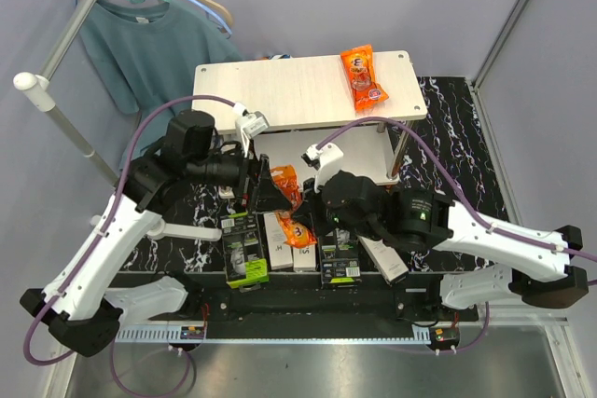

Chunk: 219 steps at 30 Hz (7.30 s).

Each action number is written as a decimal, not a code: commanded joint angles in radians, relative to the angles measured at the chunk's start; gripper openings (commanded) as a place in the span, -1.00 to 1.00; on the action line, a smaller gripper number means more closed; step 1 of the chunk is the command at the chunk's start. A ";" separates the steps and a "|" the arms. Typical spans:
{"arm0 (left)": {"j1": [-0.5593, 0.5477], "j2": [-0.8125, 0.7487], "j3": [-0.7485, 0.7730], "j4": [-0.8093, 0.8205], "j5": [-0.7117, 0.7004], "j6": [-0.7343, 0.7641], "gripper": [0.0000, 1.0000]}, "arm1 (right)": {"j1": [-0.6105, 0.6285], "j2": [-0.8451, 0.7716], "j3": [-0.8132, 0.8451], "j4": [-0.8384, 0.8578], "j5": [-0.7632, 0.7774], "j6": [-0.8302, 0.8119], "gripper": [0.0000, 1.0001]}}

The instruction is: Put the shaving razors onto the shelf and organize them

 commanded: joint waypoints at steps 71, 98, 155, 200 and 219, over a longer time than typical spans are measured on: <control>-0.004 -0.145 -0.213 -0.230 -0.940 -0.181 0.98 | -0.803 0.690 1.205 -0.497 -0.407 -0.246 -0.98; -0.003 -0.142 -0.213 -0.242 -0.933 -0.192 0.98 | -0.866 0.725 1.214 -0.528 -0.499 -0.226 -0.39; -0.006 -0.136 -0.266 -0.200 -0.865 -0.180 0.98 | -0.866 -0.218 0.212 -0.124 -0.215 0.063 0.99; -0.006 -0.153 -0.321 -0.174 -0.868 -0.177 0.98 | -1.354 -0.333 -1.024 0.554 -0.662 0.822 0.91; -0.006 -0.176 -0.333 -0.176 -0.865 -0.187 0.98 | -1.531 -0.066 -1.117 0.810 -0.789 0.832 0.63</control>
